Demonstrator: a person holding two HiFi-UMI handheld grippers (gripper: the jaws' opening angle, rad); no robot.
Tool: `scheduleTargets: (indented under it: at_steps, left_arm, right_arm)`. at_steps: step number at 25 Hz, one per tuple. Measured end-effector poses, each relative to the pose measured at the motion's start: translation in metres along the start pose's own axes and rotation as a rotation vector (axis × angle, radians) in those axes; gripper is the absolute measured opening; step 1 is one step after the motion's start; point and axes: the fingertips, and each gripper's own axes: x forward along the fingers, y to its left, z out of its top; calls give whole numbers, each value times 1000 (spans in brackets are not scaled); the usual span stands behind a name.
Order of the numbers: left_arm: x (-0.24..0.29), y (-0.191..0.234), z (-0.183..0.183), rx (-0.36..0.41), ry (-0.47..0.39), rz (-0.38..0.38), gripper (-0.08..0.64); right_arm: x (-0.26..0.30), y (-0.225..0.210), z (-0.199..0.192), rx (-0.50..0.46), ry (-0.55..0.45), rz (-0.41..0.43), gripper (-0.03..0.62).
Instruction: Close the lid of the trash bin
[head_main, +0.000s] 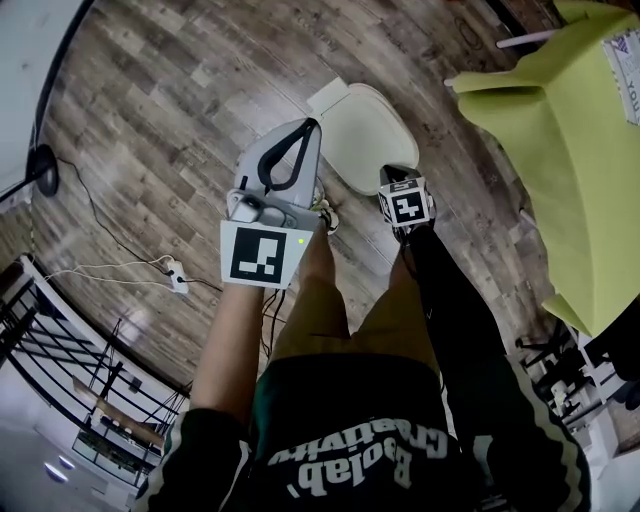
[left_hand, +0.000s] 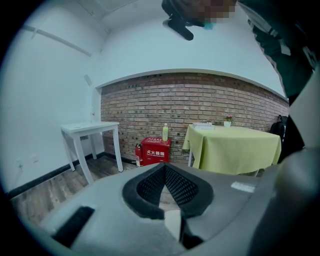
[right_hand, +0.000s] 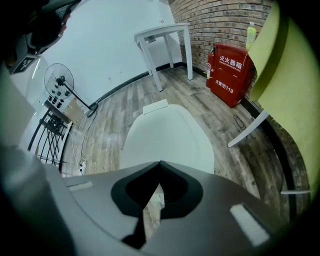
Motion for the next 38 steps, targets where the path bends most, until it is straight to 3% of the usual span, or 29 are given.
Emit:
scheduleTargets:
  at_steps: [12,31,38]
  left_arm:
    - [4,-2,-21,-21,15,-33,5]
    - [17,-6,-26,-22,-7,-44,5]
    - [13,-4,-29,-33,-6,-39,5]
  right_arm:
    - [27,-10,-18,12,13,-26,5]
    - [45,-16,-28,4,17,-56,5]
    - [53,-15,-32,-31,89,-4,5]
